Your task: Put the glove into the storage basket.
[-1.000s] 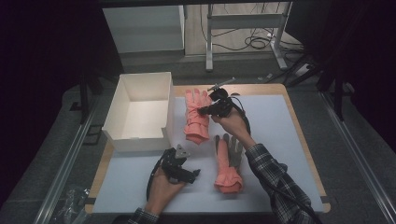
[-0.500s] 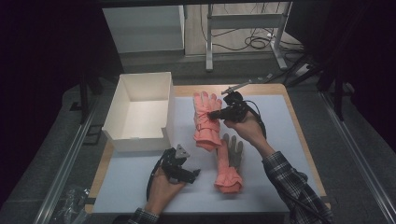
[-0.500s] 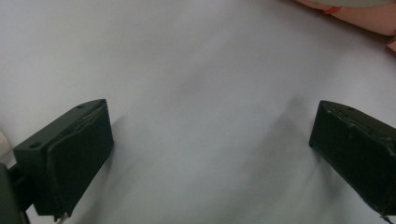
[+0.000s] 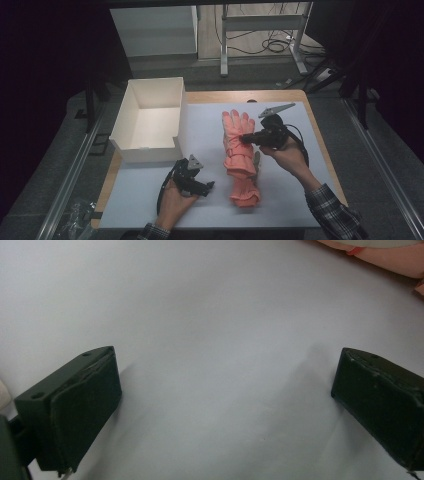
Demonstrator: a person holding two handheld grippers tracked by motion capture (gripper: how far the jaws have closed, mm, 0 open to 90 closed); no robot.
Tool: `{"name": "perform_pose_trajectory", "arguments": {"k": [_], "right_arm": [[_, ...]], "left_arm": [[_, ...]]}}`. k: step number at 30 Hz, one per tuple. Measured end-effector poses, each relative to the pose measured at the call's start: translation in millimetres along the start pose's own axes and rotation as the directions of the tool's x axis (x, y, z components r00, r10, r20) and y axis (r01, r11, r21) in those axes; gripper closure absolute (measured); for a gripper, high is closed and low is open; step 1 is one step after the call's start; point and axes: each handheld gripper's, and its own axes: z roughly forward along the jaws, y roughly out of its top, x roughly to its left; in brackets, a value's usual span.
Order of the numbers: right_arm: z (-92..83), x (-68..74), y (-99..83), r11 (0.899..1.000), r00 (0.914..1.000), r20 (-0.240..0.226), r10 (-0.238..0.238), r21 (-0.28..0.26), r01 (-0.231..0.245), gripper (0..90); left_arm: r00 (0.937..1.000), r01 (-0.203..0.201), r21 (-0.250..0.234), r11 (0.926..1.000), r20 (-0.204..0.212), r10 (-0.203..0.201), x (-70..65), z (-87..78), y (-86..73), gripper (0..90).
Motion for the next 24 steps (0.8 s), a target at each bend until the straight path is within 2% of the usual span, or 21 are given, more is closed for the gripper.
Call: {"name": "perform_pose_trajectory", "arguments": {"k": [5, 11, 13, 14, 15, 18, 24], "right_arm": [[-14.6, 12.8, -19.5, 1.0, 1.0, 0.007, 0.003, -0.003, -0.003, 86.1], [-19.8, 20.4, -40.1, 1.0, 0.9995, 0.025, 0.018, 0.015, -0.018, 85.8], [-13.2, 16.0, -54.2, 0.998, 0.9977, 0.016, 0.066, 0.02, -0.067, 85.8], [-13.2, 16.0, -54.2, 0.998, 0.9977, 0.016, 0.066, 0.02, -0.067, 85.8], [-6.9, 13.2, -61.1, 0.995, 0.9957, 0.004, 0.093, 0.027, -0.093, 85.8], [-1.7, 13.1, -66.2, 0.995, 0.9955, 0.012, 0.094, 0.033, -0.095, 85.7], [11.1, 17.8, -78.0, 0.995, 0.9932, 0.078, 0.086, 0.049, -0.09, 85.2]], "left_arm": [[1.0, -0.001, 0.003, 1.0, 0.001, 0.001, 0.1, -0.1, 0.1, 0.0], [1.0, 0.003, 0.001, 1.0, 0.003, -0.003, -0.3, 0.0, 0.1, 0.0], [1.0, -0.001, -0.001, 1.0, 0.0, 0.001, 0.0, 0.1, 0.1, 0.0], [1.0, -0.001, -0.001, 1.0, 0.0, 0.001, 0.0, 0.1, 0.1, 0.0], [1.0, 0.0, -0.002, 1.0, 0.0, 0.0, -0.1, 0.2, 0.0, 0.0], [1.0, -0.001, -0.001, 1.0, 0.0, 0.001, 0.0, 0.2, 0.0, 0.0], [1.0, 0.002, -0.001, 1.0, 0.001, -0.002, -0.3, 0.2, -0.1, 0.0]]}}
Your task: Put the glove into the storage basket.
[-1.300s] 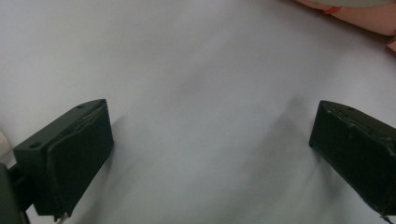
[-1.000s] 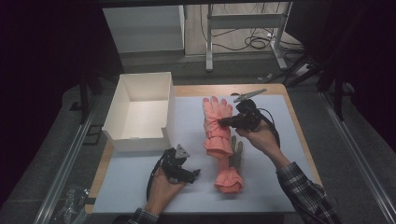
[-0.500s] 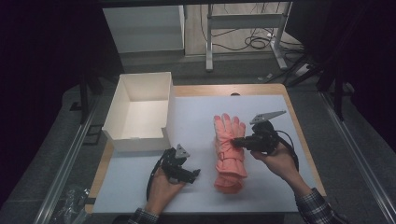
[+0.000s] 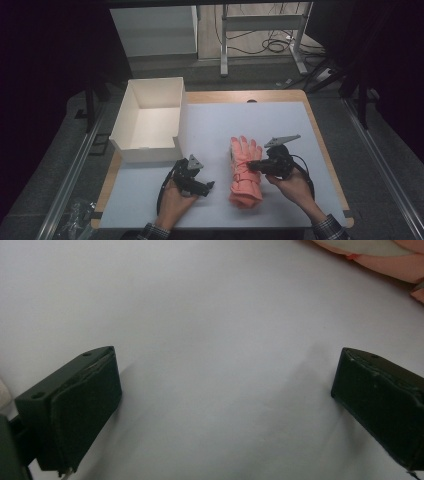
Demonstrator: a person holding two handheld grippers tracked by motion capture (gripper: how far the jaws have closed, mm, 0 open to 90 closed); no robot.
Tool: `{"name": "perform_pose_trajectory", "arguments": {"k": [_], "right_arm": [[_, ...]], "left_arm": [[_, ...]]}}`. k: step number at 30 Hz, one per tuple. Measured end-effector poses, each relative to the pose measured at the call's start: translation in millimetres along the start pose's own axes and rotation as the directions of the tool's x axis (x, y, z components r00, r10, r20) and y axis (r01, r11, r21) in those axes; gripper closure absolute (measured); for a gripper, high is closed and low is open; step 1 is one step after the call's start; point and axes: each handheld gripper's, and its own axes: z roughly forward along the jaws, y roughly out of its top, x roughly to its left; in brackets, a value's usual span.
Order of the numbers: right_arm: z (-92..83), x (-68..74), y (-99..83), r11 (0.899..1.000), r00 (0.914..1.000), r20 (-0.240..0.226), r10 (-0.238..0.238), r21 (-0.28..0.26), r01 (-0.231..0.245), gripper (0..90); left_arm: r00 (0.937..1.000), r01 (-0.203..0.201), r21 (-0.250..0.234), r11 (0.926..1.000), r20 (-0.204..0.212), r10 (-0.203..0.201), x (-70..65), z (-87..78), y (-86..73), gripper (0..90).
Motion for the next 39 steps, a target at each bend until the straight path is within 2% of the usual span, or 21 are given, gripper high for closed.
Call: {"name": "perform_pose_trajectory", "arguments": {"k": [3, 4, 10, 12, 14, 15, 19, 23, 30, 39], "right_arm": [[5.0, 2.4, -5.4, 1.0, 0.9991, 0.04, -0.015, 0.0, 0.015, 84.9], [8.5, 3.6, -8.1, 1.0, 0.9976, 0.066, -0.022, 0.007, 0.022, 83.8], [10.3, 4.8, -10.6, 0.999, 0.9958, 0.08, -0.045, 0.014, 0.045, 79.5], [4.6, 4.2, -8.9, 0.998, 0.9959, 0.072, -0.055, -0.012, 0.056, 72.2], [2.3, 4.2, -8.0, 0.998, 0.996, 0.068, -0.058, -0.022, 0.059, 70.4], [-4.9, 4.5, -5.2, 0.996, 0.9944, 0.074, -0.076, -0.045, 0.079, 66.4], [-15.8, 5.1, -2.9, 0.99, 0.9892, 0.101, -0.106, -0.079, 0.114, 63.5], [-29.1, -0.2, -4.6, 0.987, 0.9855, 0.128, -0.111, -0.104, 0.124, 62.7], [-35.2, -14.3, -28.0, 0.986, 0.9847, 0.141, -0.103, -0.113, 0.119, 64.8], [-27.5, -20.2, -62.5, 0.989, 0.9922, 0.084, -0.092, -0.105, 0.101, 84.2]], "left_arm": [[1.0, 0.004, -0.003, 1.0, 0.001, -0.004, -0.3, 0.2, 0.0, 0.0], [1.0, 0.003, -0.002, 1.0, 0.001, -0.003, -0.3, 0.2, 0.0, 0.0], [1.0, 0.004, -0.003, 1.0, 0.0, -0.004, -0.3, 0.3, 0.0, 0.0], [1.0, 0.004, -0.003, 1.0, 0.0, -0.004, -0.3, 0.3, 0.0, 0.0], [1.0, 0.005, -0.003, 1.0, 0.0, -0.005, -0.4, 0.3, 0.0, 0.0], [1.0, 0.003, -0.004, 1.0, 0.0, -0.003, -0.1, 0.3, 0.1, 0.0], [1.0, -0.003, 0.001, 1.0, -0.001, 0.003, 0.3, 0.0, 0.1, 0.0], [1.0, -0.002, 0.001, 1.0, 0.0, 0.002, 0.3, 0.0, 0.1, 0.0], [1.0, 0.002, 0.0, 1.0, 0.002, -0.002, 0.2, 0.1, 0.0, 0.0], [1.0, 0.003, 0.002, 1.0, 0.005, -0.003, 0.5, -0.1, 0.1, 0.0]]}}
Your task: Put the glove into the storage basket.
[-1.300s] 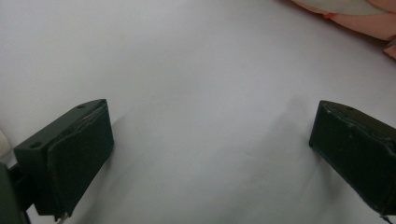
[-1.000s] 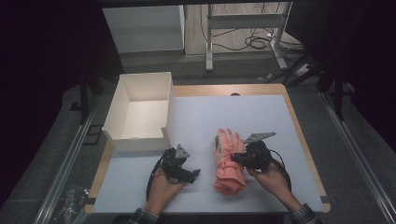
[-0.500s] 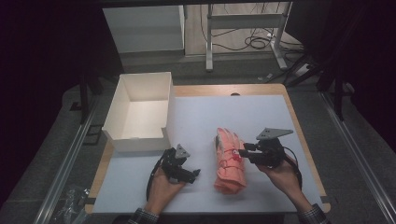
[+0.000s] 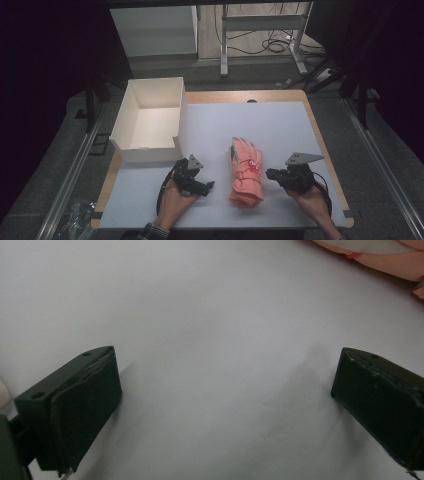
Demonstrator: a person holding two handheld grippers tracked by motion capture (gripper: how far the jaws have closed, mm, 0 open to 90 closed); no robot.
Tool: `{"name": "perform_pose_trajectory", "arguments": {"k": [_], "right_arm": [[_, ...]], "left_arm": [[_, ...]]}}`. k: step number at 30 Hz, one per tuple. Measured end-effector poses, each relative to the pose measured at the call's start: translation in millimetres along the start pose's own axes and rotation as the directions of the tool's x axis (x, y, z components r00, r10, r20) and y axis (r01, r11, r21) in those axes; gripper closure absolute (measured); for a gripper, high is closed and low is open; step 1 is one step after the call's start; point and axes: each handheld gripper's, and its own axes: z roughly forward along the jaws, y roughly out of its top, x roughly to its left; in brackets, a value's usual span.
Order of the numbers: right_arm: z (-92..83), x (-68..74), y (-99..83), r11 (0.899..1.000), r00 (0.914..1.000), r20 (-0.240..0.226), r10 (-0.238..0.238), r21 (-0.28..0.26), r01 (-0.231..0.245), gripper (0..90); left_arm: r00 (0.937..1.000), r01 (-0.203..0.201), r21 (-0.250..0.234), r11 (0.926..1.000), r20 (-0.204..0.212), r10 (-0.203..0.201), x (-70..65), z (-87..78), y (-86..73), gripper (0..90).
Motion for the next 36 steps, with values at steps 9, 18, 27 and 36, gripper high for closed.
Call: {"name": "perform_pose_trajectory", "arguments": {"k": [9, 18, 27, 36], "right_arm": [[11.1, 8.9, -24.9, 0.999, 0.9977, -0.066, 0.019, 0.03, -0.017, 86.3], [25.6, 22.2, -25.6, 0.999, 0.9951, -0.097, -0.019, 0.044, 0.023, 86.2], [34.5, 29.4, -19.8, 0.998, 0.993, -0.115, -0.026, 0.05, 0.032, 85.4], [50.3, 36.2, -10.0, 0.998, 0.994, -0.106, -0.024, 0.052, 0.03, 84.5]], "left_arm": [[1.0, 0.001, 0.0, 1.0, 0.001, -0.001, 0.1, 0.0, 0.0, 0.0], [0.9997, 0.02, -0.007, 0.9998, 0.015, -0.02, 1.5, -0.9, -0.4, 0.0], [1.0, 0.0, 0.002, 1.0, 0.007, 0.0, 8.1, -9.4, -6.1, 3.4], [1.0, 0.003, 0.006, 1.0, -0.004, -0.003, 16.4, -17.5, -13.0, 3.6]]}}
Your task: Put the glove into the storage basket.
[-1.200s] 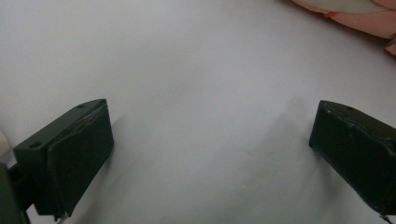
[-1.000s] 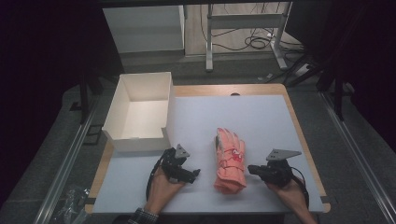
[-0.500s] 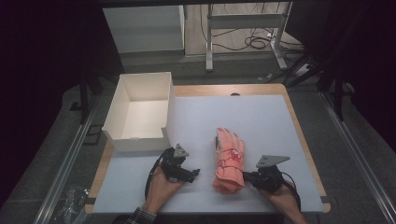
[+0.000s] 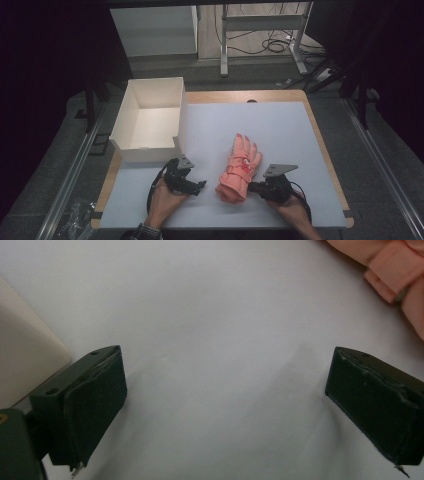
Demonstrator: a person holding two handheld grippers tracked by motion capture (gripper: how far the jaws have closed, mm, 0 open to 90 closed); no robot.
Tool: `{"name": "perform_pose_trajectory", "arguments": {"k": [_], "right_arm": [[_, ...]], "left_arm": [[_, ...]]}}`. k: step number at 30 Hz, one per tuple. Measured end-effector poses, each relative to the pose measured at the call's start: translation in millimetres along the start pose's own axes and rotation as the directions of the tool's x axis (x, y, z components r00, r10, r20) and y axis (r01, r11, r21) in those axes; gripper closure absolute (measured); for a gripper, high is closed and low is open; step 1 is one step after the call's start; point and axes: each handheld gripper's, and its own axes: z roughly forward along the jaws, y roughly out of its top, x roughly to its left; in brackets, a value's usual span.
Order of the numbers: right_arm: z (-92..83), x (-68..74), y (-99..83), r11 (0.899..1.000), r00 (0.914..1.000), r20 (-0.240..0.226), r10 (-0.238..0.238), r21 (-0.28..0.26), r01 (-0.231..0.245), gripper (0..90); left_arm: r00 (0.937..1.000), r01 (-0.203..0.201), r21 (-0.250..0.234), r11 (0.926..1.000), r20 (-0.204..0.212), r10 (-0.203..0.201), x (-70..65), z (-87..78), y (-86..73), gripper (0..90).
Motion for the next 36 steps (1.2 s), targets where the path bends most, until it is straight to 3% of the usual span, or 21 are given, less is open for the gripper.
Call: {"name": "perform_pose_trajectory", "arguments": {"k": [7, 12, 16, 19, 25, 29, 36], "right_arm": [[10.4, 1.5, 8.2, 1.0, 0.9999, 0.013, -0.006, 0.002, 0.005, 84.6], [17.6, 0.3, 13.7, 1.0, 0.9997, 0.026, 0.002, -0.003, -0.002, 84.6], [24.1, -0.9, 19.2, 1.0, 0.9991, 0.041, 0.0, -0.004, 0.0, 84.6], [30.1, -2.4, 24.7, 1.0, 0.9985, 0.055, -0.007, -0.002, 0.007, 84.6], [40.2, -6.8, 33.4, 1.0, 0.9974, 0.071, -0.013, -0.007, 0.013, 84.6], [38.5, -5.7, 33.0, 1.0, 0.9971, 0.073, -0.022, -0.003, 0.022, 82.8], [23.1, -11.7, 27.6, 1.0, 0.9948, 0.101, -0.016, -0.012, 0.017, 78.2]], "left_arm": [[1.0, 0.002, 0.018, 0.9998, 0.003, -0.002, 3.6, -3.6, -4.0, 3.8], [0.9988, 0.036, 0.01, 0.9993, 0.031, -0.037, 7.9, -6.7, -5.9, 5.3], [0.999, 0.031, 0.004, 0.9995, 0.031, -0.031, 8.8, -6.5, -6.9, 4.9], [0.9999, 0.001, 0.004, 1.0, 0.013, -0.001, 8.0, -4.7, -7.7, 3.7], [0.9999, 0.003, -0.005, 1.0, 0.016, -0.003, 8.7, -4.1, -9.0, 2.3], [0.9999, 0.002, -0.003, 1.0, 0.016, -0.002, 7.7, -3.7, -8.1, 1.4], [0.9985, -0.017, -0.016, 0.9997, 0.051, 0.018, -1.5, -10.0, 0.5, 0.1]]}}
